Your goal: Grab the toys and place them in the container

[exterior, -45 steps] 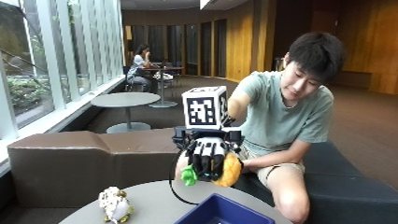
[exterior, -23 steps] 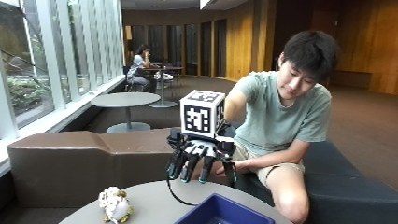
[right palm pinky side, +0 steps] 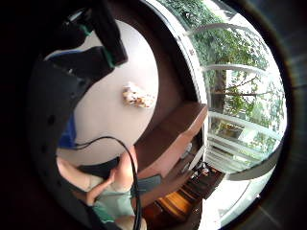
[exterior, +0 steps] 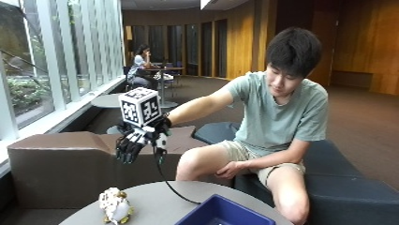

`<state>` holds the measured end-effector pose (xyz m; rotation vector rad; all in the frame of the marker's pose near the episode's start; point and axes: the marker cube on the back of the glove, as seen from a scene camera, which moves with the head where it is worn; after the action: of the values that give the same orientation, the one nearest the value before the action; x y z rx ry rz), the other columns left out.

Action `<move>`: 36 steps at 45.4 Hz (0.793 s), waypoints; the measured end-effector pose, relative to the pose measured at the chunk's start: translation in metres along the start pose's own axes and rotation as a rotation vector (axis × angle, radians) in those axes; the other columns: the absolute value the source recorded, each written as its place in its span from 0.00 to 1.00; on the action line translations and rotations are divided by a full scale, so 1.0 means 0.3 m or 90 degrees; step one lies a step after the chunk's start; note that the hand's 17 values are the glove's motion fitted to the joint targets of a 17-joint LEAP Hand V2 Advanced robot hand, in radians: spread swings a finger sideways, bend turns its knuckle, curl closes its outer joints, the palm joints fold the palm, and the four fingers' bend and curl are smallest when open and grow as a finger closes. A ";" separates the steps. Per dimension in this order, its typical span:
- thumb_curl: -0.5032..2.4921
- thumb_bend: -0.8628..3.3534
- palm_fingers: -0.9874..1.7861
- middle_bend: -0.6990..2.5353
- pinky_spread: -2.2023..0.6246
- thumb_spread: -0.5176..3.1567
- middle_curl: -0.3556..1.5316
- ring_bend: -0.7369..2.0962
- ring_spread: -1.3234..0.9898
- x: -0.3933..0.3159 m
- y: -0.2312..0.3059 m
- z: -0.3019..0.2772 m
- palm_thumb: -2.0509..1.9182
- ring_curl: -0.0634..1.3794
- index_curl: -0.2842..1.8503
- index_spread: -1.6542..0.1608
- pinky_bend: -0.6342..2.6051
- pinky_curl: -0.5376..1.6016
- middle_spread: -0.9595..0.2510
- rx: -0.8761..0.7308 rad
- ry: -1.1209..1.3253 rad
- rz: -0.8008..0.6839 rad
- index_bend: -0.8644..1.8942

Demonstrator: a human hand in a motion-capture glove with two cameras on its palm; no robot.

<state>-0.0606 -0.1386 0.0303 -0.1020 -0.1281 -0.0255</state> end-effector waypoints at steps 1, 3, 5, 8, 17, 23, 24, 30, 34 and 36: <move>0.34 0.20 0.39 0.34 0.78 0.49 0.46 0.52 0.53 0.035 -0.010 0.028 0.56 0.37 0.36 0.75 0.53 0.44 0.66 -0.005 0.005 0.001 0.36; 0.34 0.21 0.40 0.35 0.78 0.49 0.46 0.52 0.52 0.117 -0.032 0.104 0.56 0.36 0.36 0.75 0.51 0.43 0.64 -0.023 0.013 0.005 0.37; 0.34 0.21 0.40 0.36 0.78 0.50 0.47 0.52 0.52 0.196 -0.050 0.192 0.57 0.36 0.36 0.75 0.50 0.43 0.63 -0.047 0.012 0.011 0.38; 0.33 0.21 0.35 0.35 0.78 0.50 0.46 0.50 0.51 0.294 -0.077 0.331 0.57 0.36 0.36 0.75 0.51 0.43 0.63 -0.081 0.002 0.027 0.38; 0.32 0.20 0.28 0.29 0.79 0.50 0.43 0.42 0.54 0.497 -0.171 0.759 0.57 0.31 0.33 0.76 0.51 0.43 0.64 -0.165 0.013 0.071 0.36; 0.31 0.20 0.28 0.29 0.80 0.49 0.43 0.39 0.55 0.553 -0.222 0.947 0.56 0.29 0.32 0.76 0.46 0.41 0.66 -0.160 -0.004 0.097 0.36; 0.31 0.20 0.30 0.29 0.80 0.48 0.43 0.38 0.55 0.558 -0.227 0.967 0.56 0.29 0.32 0.76 0.46 0.41 0.66 -0.145 -0.026 0.096 0.37; 0.31 0.21 0.41 0.31 0.80 0.49 0.43 0.38 0.53 0.561 -0.252 1.011 0.58 0.26 0.31 0.76 0.44 0.38 0.64 -0.049 -0.090 0.083 0.39; 0.34 0.23 0.59 0.39 0.76 0.47 0.48 0.47 0.48 0.537 -0.262 1.021 0.63 0.29 0.33 0.75 0.40 0.36 0.60 0.031 -0.099 0.092 0.40; 0.35 0.23 0.61 0.40 0.75 0.46 0.49 0.51 0.46 0.522 -0.266 1.017 0.64 0.33 0.34 0.75 0.40 0.37 0.58 0.048 -0.111 0.103 0.40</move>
<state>0.0537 -0.1895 0.3595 -0.0389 -0.2943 0.1495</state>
